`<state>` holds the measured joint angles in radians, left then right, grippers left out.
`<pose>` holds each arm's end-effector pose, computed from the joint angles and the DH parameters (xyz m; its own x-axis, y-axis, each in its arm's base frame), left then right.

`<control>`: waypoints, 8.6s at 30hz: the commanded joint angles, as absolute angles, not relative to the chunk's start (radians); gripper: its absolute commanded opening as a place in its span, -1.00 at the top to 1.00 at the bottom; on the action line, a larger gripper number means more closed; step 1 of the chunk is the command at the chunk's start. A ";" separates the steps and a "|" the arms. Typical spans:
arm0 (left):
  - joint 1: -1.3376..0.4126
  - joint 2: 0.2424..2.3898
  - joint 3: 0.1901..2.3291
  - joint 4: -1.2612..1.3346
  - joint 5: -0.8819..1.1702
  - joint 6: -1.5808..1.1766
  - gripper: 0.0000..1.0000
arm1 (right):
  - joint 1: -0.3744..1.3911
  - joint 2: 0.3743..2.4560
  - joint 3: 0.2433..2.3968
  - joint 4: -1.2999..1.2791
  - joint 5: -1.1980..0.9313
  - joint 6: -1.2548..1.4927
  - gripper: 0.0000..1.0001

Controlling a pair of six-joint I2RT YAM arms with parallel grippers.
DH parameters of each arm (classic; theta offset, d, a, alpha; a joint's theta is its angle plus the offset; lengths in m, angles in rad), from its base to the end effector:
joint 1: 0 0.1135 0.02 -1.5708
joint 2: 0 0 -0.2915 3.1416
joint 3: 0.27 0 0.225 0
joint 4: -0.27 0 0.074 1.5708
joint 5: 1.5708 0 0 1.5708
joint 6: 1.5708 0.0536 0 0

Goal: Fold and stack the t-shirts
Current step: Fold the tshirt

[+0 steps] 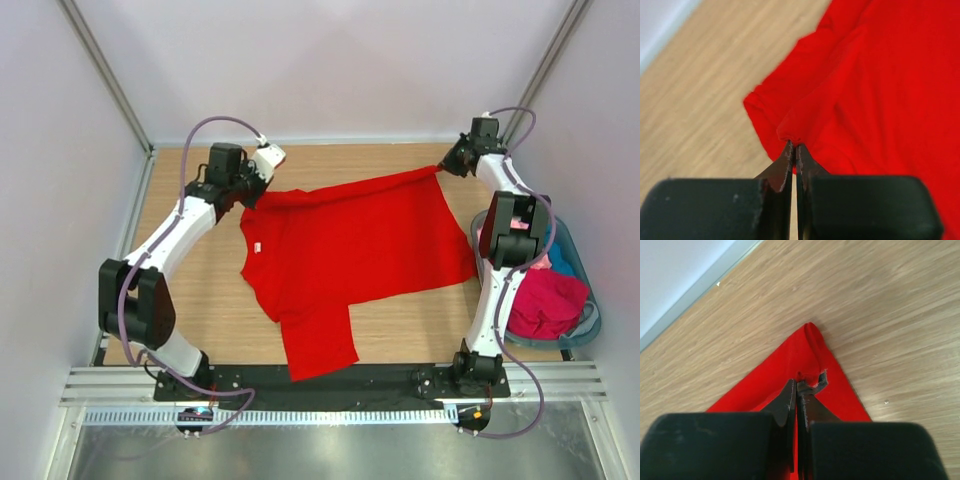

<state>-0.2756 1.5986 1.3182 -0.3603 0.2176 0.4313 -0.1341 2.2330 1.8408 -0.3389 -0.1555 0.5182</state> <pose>0.3378 -0.1076 0.3270 -0.3418 0.5209 -0.7822 0.6331 0.7427 0.2179 0.5135 -0.0609 0.2312 -0.5660 0.5701 -0.5955 0.3432 0.8197 0.4586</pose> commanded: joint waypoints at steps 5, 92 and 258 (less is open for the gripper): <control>-0.295 1.519 1.247 -0.462 0.299 0.356 1.00 | -0.141 2.163 1.766 -0.347 -0.135 0.476 0.98; -0.164 2.091 1.537 -0.554 -0.135 -0.164 0.64 | 0.213 1.257 1.146 -0.845 -0.107 0.503 0.38; -0.092 1.960 1.410 -0.710 0.264 -0.356 0.70 | 0.718 2.407 2.063 -0.782 -0.012 0.795 0.82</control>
